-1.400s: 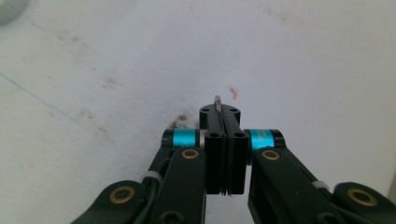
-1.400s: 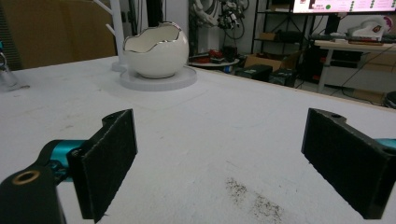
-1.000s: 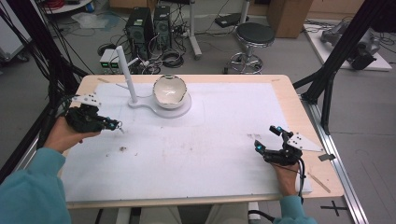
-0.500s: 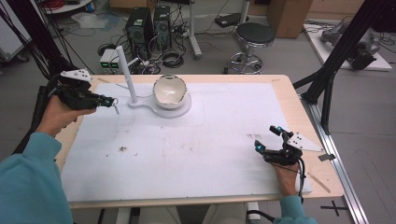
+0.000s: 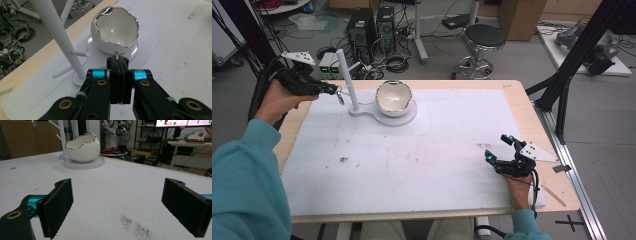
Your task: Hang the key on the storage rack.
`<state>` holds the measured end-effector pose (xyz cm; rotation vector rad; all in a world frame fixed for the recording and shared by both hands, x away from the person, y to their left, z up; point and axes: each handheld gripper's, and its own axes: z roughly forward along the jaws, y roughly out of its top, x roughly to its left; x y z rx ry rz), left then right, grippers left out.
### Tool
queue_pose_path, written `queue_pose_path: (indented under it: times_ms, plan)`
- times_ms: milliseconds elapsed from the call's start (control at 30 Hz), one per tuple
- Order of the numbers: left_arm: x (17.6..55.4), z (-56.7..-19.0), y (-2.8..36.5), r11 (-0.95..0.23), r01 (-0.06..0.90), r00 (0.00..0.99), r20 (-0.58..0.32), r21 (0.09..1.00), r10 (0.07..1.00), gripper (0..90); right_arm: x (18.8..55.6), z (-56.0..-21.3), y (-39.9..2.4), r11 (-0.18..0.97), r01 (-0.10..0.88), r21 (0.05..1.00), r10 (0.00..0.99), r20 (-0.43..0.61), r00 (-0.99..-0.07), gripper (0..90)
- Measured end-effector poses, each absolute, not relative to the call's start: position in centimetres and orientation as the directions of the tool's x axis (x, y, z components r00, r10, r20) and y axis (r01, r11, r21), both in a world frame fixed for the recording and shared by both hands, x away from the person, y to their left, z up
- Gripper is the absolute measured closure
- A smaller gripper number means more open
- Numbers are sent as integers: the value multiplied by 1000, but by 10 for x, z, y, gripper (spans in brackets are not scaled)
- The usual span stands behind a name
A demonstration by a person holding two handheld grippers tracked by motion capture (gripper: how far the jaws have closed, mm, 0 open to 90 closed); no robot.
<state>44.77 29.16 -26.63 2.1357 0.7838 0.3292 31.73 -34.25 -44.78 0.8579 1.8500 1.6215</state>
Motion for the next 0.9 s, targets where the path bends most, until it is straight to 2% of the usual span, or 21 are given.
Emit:
queue_pose_path:
  times_ms: [567, 900]
  plan:
    - [477, -277, 289, -454, 451, 770, -78, 768, 634, 887, 317, -448, -343, 76, 118, 990, 752, 21, -659, 98]
    - [484, -285, 287, -468, 467, 762, -74, 750, 643, 886, 317, -448, -343, 75, 121, 990, 751, 24, -660, 98]
